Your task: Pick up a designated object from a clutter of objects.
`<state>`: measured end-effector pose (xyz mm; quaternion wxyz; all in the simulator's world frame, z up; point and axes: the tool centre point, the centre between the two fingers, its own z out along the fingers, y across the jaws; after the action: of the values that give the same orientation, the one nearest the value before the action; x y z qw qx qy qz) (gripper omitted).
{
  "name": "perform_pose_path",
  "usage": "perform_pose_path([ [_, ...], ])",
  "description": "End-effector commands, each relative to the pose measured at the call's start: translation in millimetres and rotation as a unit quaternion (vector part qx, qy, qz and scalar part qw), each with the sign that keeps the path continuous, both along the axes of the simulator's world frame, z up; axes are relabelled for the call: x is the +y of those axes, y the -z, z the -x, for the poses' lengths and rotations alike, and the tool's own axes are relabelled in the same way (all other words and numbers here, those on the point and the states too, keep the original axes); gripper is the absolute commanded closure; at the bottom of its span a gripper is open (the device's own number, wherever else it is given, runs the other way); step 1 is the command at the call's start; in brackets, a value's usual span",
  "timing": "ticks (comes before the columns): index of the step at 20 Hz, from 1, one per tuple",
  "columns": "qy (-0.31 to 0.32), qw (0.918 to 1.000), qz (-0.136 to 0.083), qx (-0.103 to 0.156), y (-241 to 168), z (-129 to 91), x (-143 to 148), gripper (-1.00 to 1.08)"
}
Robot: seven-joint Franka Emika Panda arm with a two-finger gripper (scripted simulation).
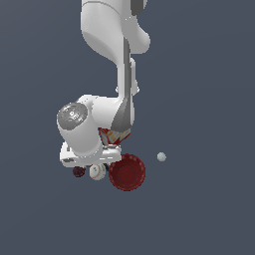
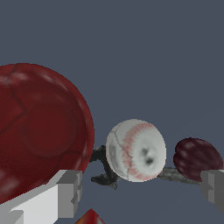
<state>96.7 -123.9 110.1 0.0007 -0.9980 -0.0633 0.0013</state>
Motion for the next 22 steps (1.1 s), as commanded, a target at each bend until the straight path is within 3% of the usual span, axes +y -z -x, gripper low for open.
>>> perform_pose_path([
  [1, -0.001, 1.0, 0.0, -0.001, 8, -1, -5, -0.92],
  [9, -0.001, 1.0, 0.001, -0.001, 15, -1, -8, -0.92],
  [22, -0.002, 1.0, 0.001, -0.001, 62, -2, -8, -0.92],
])
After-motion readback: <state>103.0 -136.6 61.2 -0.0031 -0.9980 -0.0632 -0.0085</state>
